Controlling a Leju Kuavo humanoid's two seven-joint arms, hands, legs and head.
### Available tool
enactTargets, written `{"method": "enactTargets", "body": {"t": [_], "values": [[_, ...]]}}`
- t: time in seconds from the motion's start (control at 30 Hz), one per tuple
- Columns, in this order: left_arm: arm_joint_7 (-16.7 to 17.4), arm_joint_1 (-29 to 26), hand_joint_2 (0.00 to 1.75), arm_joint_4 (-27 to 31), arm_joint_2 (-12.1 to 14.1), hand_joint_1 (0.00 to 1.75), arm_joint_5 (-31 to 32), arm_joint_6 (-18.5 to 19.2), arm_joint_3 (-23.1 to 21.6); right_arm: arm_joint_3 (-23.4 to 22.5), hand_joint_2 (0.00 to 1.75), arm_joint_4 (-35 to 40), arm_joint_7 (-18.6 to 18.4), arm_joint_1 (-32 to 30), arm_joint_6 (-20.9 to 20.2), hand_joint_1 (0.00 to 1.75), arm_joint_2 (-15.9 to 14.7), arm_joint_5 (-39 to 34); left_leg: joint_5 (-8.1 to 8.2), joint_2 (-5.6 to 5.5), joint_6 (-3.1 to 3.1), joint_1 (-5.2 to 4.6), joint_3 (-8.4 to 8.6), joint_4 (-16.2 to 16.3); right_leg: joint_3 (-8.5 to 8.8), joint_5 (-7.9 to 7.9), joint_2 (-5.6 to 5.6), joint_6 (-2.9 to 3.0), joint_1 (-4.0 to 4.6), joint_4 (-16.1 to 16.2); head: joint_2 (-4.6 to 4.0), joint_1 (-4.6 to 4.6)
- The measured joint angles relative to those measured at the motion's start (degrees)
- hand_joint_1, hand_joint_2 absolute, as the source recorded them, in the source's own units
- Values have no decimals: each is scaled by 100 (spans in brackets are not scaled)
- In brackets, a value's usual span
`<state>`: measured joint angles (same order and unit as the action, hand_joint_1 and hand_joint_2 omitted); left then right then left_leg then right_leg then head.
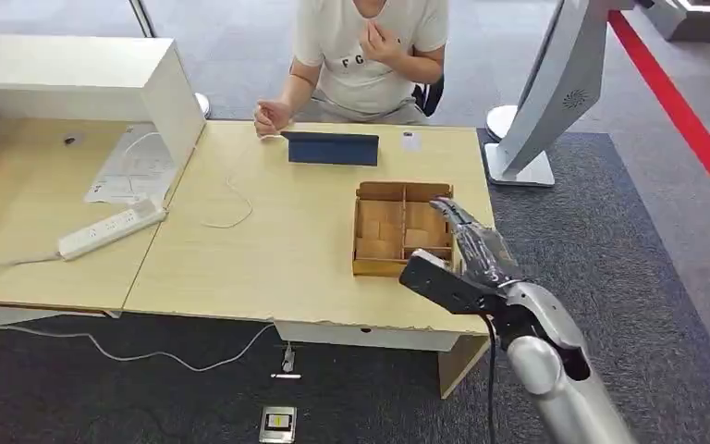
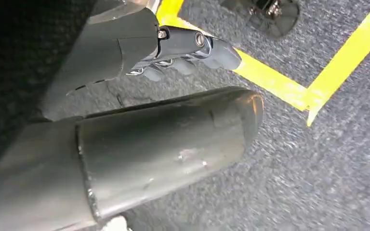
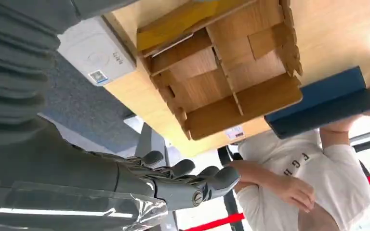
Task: Pass the card to the sensor for recognition and then transmit it.
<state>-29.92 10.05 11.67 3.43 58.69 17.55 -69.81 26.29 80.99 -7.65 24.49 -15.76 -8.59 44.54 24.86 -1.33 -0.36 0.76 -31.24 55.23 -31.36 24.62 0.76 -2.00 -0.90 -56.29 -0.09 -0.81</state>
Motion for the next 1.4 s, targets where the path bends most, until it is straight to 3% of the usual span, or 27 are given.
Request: {"method": "enactTargets", "body": {"t": [0.4,0.8,1.2,1.4], "values": [[-37,-34,0,0,28,0,33,33,186,251,175,-1128,138,114,144,0,238,295,1,4,0,-1,2,1,0,0,0,0,-1,2,0,-2],[-35,-73,0,0,37,0,11,11,319,372,175,-2125,686,231,555,0,186,627,1,4,0,-1,4,2,-1,-1,0,0,-1,2,0,-2],[-52,-93,0,0,52,0,37,-74,409,396,175,-2877,953,615,1030,0,103,1001,1,6,0,-1,3,3,-2,-1,1,0,-1,2,0,-2],[247,-97,0,0,28,0,63,-22,415,396,175,-3196,1099,788,1154,0,155,1065,1,6,0,-1,3,3,-2,-1,1,0,-1,2,0,0]]}}
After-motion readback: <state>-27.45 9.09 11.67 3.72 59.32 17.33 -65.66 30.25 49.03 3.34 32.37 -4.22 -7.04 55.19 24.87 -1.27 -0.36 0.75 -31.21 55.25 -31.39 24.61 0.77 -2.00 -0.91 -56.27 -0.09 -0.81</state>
